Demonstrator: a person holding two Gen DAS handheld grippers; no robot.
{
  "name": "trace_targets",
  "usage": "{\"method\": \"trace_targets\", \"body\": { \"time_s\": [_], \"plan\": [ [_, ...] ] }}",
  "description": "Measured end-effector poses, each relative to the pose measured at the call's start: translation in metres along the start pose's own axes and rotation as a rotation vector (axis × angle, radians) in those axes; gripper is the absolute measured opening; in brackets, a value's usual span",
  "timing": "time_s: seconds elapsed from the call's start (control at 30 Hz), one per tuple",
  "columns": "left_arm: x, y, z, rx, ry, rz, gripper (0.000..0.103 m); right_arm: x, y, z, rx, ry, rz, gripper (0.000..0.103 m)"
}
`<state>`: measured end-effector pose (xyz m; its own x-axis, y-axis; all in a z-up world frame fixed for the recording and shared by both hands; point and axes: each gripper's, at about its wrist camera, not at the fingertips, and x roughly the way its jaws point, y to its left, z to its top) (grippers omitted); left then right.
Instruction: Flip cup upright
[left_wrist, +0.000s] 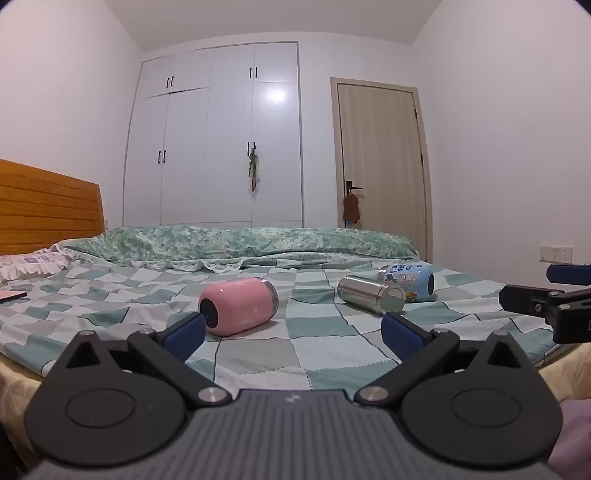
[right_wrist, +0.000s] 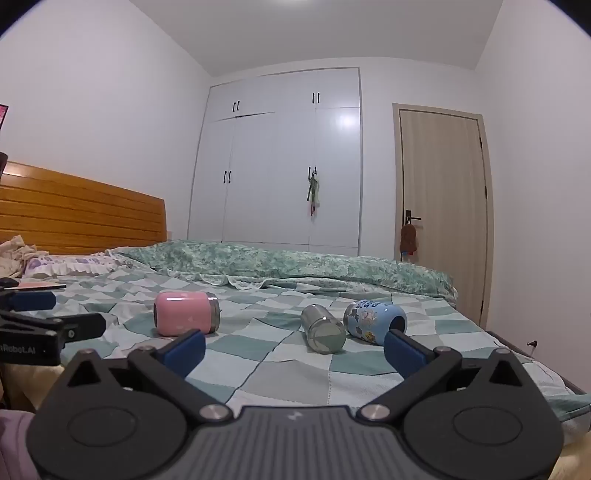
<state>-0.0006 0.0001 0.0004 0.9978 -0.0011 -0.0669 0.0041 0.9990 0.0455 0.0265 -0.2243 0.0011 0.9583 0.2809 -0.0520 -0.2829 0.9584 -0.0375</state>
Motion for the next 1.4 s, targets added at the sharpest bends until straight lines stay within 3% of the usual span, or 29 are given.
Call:
{"method": "trace_targets", "body": {
  "time_s": [1.4],
  "plan": [
    [0.002,0.006,-0.001,-0.049,0.007,-0.021,0.103,0.002,0.001,0.000,-0.016,-0.010,-0.003,0.103]
  ]
}}
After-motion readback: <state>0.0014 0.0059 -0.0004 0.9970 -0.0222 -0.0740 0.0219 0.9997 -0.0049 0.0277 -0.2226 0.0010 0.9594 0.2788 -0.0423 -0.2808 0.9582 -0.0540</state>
